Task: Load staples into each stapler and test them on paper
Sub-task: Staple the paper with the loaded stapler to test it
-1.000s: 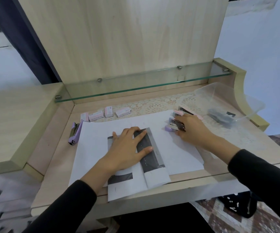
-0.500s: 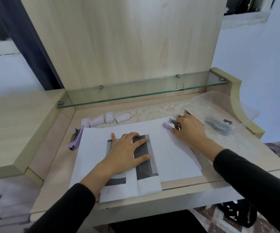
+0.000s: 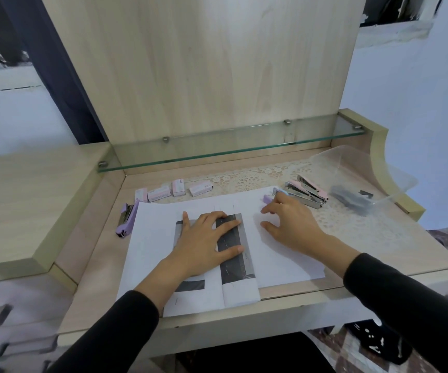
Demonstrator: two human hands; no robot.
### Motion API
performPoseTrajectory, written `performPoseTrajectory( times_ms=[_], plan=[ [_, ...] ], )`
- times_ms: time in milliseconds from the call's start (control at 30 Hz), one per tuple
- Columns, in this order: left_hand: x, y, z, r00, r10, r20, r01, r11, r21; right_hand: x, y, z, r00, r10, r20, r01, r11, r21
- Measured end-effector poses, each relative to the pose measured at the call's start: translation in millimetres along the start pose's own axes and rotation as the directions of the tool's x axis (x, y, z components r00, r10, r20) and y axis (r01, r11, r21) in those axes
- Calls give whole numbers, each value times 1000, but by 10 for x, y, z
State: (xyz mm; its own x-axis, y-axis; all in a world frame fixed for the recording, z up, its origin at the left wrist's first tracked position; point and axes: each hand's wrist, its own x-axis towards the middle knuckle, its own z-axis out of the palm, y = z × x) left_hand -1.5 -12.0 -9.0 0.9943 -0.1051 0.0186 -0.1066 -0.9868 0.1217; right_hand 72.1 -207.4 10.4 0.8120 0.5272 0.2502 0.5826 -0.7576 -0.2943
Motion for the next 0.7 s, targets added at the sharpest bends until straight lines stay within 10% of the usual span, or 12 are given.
performPoseTrajectory(
  times_ms=[700],
  plan=[
    [53, -20, -93, 999, 14, -33, -16, 998, -68, 198, 128, -46, 966, 257, -42, -258, 966, -22]
  ],
)
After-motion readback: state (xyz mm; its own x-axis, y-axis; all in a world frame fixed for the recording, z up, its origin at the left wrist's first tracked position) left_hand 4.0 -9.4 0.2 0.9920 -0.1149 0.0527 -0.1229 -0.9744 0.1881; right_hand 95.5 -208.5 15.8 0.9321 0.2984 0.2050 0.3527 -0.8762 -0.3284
